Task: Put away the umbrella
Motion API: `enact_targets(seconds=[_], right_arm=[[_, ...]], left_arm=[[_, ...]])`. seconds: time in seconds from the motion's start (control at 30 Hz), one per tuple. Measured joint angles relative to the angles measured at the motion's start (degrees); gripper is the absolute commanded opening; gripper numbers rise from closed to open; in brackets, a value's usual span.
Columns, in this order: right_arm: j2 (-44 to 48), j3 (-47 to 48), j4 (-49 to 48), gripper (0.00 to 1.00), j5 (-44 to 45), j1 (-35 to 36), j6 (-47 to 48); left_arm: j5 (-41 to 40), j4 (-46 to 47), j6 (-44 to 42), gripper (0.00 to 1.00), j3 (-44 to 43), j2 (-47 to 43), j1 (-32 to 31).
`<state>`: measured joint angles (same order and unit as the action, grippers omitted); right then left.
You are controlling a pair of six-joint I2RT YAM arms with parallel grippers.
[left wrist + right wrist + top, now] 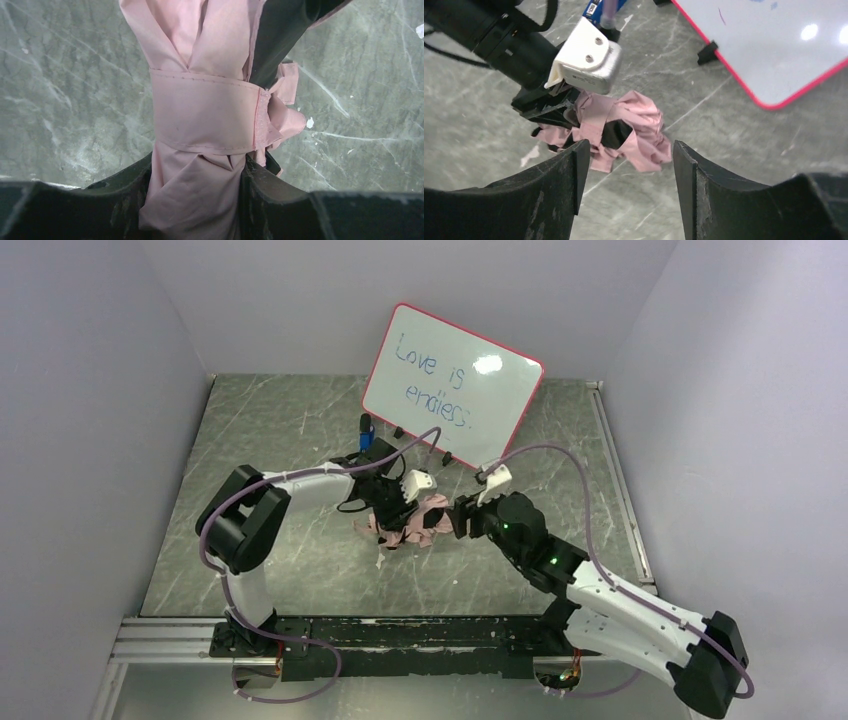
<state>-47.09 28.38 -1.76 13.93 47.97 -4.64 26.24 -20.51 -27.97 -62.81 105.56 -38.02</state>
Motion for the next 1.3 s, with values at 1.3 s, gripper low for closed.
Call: enact_targets(seconds=[1.3], right_arm=[[-27.39, -7.91, -5.18, 0.44, 10.05, 9.53, -91.78]], left_arm=[[-17.14, -3.04, 17.90, 0.05, -3.76, 1.27, -5.46]])
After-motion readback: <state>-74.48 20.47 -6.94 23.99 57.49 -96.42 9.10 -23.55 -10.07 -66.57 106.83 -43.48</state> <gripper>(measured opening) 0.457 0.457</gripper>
